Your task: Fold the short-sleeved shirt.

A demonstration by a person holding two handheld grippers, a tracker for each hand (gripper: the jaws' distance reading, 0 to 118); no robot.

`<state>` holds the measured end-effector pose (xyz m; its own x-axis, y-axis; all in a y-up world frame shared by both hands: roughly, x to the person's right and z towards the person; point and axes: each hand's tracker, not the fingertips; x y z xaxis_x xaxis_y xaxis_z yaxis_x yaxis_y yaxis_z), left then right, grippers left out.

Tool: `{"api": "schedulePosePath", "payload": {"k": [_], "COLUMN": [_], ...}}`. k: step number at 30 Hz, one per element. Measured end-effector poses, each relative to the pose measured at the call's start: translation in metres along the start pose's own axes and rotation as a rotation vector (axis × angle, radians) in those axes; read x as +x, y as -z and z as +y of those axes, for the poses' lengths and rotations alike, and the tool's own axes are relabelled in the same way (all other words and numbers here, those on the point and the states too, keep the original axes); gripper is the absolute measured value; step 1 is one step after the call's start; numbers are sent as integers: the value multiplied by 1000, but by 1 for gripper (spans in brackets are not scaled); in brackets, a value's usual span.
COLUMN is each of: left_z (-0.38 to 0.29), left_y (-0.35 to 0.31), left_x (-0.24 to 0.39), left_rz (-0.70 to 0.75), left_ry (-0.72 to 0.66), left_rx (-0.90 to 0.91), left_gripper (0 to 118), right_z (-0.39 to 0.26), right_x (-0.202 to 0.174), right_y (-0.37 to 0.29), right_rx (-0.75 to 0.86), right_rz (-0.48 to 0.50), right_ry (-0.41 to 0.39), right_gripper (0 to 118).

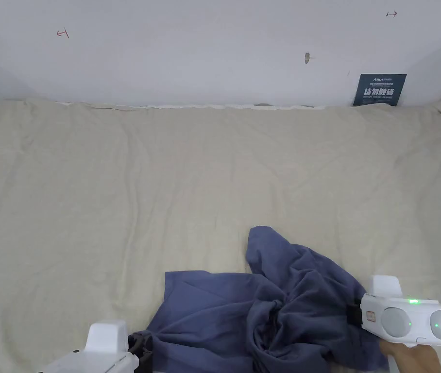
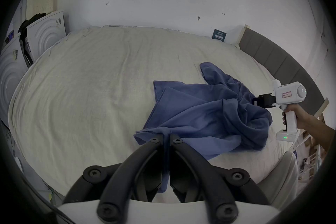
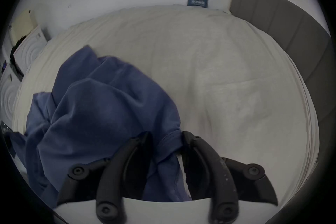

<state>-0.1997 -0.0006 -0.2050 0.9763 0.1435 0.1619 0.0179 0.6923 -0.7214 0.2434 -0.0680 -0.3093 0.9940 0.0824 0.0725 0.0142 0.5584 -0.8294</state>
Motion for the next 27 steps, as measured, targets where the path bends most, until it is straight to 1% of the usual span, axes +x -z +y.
{"api": "schedulePosePath", "payload": {"k": [1,2,4,5,6,7,11,15,17,20,22,24,27], "left_z": [0,0,4,6,11,17,59,122,155,206,239,273,317], "left_y": [1,1,0,-1,-5,-9,-25,-50,-60,-79,-89,-100,-108], "left_x": [0,0,-1,-3,-4,-7,-24,-47,-57,-69,-78,-83,-93], "left_rz": [5,6,-2,-10,-16,-20,-19,43,84,158,188,227,270], "left_ry": [0,-2,-16,-32,-52,-81,-129,-93,-59,-12,-3,-33,-50], "left_rx": [1,5,16,29,51,83,181,308,353,426,465,503,553], "left_gripper": [6,6,6,6,6,6,6,6,6,6,6,6,6], "right_z": [2,1,4,6,10,16,52,100,124,158,182,205,238], "right_x": [-3,-10,-15,-14,-2,2,18,33,40,41,46,50,55], "right_y": [-5,-16,-33,-42,-46,-63,-124,-184,-207,-246,-262,-276,-285], "right_rx": [2,-5,41,63,91,150,312,465,532,609,652,689,737], "right_rz": [-1,23,-5,-9,0,7,22,1,-8,-22,-17,-21,-34], "right_ry": [-22,-32,-79,-80,-70,-58,-67,-80,-72,-66,-37,-13,-6], "right_gripper": [7,6,6,6,6,6,6,6,6,6,6,6,6]}}
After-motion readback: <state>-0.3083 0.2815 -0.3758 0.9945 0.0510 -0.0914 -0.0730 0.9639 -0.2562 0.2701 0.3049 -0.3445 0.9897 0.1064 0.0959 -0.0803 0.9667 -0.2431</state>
